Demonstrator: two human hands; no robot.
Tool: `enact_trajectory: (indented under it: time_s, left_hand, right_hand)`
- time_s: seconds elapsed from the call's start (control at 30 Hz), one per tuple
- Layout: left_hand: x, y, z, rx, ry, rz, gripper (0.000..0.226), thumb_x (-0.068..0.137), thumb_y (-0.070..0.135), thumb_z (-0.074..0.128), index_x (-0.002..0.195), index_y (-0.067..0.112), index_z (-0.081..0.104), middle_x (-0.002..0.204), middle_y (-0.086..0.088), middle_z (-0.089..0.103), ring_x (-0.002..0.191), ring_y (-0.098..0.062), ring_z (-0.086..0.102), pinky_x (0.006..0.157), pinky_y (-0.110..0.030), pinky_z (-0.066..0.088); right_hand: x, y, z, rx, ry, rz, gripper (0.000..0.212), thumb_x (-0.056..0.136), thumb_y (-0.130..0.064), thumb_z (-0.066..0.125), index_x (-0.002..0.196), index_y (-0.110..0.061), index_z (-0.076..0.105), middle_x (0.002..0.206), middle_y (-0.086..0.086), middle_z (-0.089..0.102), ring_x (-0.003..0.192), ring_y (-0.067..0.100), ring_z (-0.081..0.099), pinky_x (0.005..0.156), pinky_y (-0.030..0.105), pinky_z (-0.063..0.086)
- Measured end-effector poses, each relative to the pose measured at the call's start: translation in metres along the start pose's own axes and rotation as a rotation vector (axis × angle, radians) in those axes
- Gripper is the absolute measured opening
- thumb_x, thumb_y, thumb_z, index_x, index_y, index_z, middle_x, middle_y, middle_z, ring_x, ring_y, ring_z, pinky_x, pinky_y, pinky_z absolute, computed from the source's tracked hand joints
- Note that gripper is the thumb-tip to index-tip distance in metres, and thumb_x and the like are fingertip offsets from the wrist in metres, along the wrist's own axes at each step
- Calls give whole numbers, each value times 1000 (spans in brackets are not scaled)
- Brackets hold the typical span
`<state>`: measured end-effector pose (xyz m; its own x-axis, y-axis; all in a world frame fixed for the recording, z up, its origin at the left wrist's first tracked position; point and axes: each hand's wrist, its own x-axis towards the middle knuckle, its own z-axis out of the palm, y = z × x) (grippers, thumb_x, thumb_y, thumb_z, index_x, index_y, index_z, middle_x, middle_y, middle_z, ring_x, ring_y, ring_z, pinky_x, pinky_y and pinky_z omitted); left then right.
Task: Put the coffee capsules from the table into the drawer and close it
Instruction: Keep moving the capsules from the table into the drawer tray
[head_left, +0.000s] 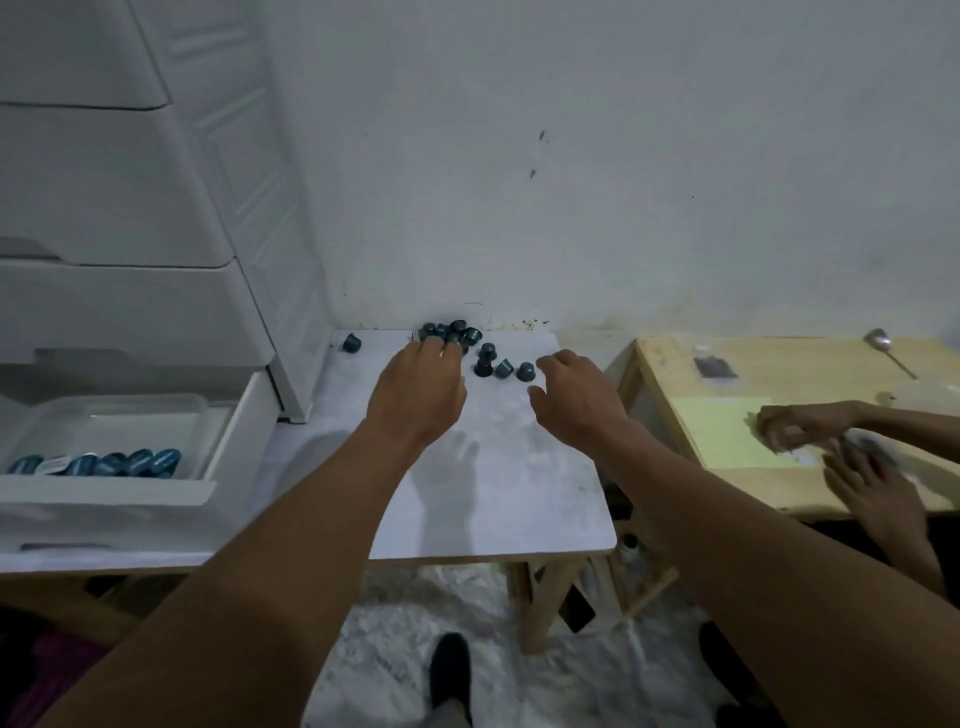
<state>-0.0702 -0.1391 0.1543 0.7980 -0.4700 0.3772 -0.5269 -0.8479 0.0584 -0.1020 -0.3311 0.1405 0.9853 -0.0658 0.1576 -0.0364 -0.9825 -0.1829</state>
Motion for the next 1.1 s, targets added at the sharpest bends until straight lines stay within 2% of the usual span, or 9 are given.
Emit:
enact_trajectory:
  time_s: [0.07, 0.27, 0.53, 0.63, 0.73, 0.87, 0.97, 1.1]
  left_hand:
    - [18, 0, 15, 1, -6, 6, 22, 87, 13, 51, 105, 2, 57, 101, -16, 61, 87, -32, 57, 65, -35, 42]
    - [91, -13, 80, -46, -81, 22, 26, 91, 15, 47, 115, 6, 53, 111, -12, 58, 98, -28, 56, 75, -34, 45]
    - [168, -22, 173, -75, -289, 92, 26, 91, 10, 47, 116, 12, 52, 114, -8, 58, 99, -25, 56, 75, -31, 44]
    - [186, -25, 200, -48, -358, 156, 25, 87, 6, 50, 110, 14, 55, 112, -7, 59, 99, -24, 56, 81, -32, 43]
    - [199, -27, 223, -35, -409, 176, 26, 86, 8, 51, 110, 16, 55, 113, -6, 58, 104, -24, 53, 90, -35, 38]
    - [205, -27, 245, -22, -448, 181, 33, 90, 15, 48, 123, 21, 50, 123, -4, 55, 117, -25, 47, 106, -43, 27]
    - [208, -29, 255, -8, -482, 201, 34, 91, 18, 50, 125, 22, 49, 125, -3, 54, 118, -25, 47, 109, -48, 21]
    - [209, -33, 262, 2, -521, 225, 27, 91, 13, 50, 117, 20, 56, 122, -3, 57, 118, -24, 48, 112, -51, 17]
  right_hand:
    - [19, 10, 8, 6, 0, 3, 34, 94, -25, 45, 120, -6, 54, 125, 14, 55, 113, 32, 50, 87, 37, 43]
    - [90, 40, 43, 54, -35, 46, 32, 94, -22, 45, 120, -6, 54, 125, 13, 55, 112, 32, 51, 86, 38, 45]
    - [164, 73, 90, 63, -219, 83, 36, 95, -18, 46, 129, -7, 49, 133, 13, 52, 117, 29, 50, 97, 36, 42]
    - [181, 82, 108, 81, -275, 125, 37, 94, -17, 48, 131, -11, 48, 135, 10, 51, 118, 26, 51, 98, 35, 44]
    - [196, 89, 124, 90, -328, 147, 36, 94, -18, 49, 130, -13, 48, 134, 9, 51, 117, 26, 51, 98, 35, 44]
    - [210, 96, 141, 94, -385, 155, 37, 93, -19, 50, 130, -13, 47, 132, 10, 51, 116, 27, 51, 98, 37, 46]
    - [218, 100, 151, 108, -426, 160, 40, 93, -19, 50, 131, -13, 45, 131, 10, 51, 116, 27, 51, 98, 37, 45]
    - [224, 103, 163, 133, -457, 151, 38, 94, -21, 49, 131, -12, 47, 128, 11, 52, 111, 27, 53, 95, 36, 46]
